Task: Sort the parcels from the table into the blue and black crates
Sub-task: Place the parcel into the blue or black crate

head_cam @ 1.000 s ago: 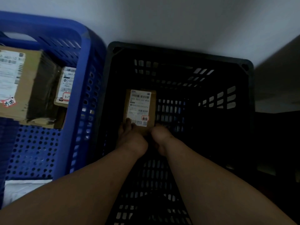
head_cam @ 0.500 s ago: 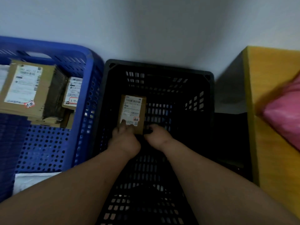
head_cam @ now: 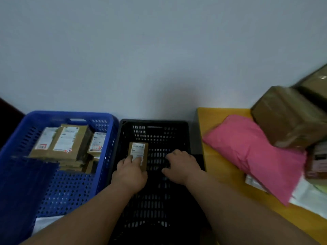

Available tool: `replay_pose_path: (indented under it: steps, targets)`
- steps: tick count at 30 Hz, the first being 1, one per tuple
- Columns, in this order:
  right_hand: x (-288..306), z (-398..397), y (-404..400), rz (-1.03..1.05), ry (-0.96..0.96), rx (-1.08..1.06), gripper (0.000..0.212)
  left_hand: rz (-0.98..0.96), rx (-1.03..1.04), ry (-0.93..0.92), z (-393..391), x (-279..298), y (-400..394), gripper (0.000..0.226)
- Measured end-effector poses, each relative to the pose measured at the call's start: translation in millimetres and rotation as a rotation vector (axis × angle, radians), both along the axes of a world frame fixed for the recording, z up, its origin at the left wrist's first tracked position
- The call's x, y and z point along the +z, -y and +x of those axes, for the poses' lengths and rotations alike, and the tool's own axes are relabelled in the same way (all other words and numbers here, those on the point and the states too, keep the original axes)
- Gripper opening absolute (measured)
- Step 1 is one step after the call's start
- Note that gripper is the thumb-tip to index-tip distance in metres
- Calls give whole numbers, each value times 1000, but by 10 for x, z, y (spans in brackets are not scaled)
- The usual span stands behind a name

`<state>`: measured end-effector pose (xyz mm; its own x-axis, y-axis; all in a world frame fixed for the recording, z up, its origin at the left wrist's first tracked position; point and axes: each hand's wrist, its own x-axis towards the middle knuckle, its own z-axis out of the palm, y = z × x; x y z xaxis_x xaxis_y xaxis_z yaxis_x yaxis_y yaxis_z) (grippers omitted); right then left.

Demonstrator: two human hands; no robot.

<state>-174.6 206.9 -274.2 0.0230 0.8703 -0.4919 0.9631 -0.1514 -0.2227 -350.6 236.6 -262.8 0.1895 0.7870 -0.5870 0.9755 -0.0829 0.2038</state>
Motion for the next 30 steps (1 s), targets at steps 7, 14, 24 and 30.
replay_pose_path:
  steps: [7,14,24,30]
  targets:
    - [641,348,755,163,66,-123,52,153,-196,34,145,440,499,56]
    - [1061,869,1693,211,114,-302,51,185,-331,95,466,783,1028,57]
    - [1273,1960,3033,173,173,-533,47,302,-463,152,1710,1059,1807,56]
    - [1307,2948,3921,85,179,-637,41,304,-514,242,2750,1106,2622,51]
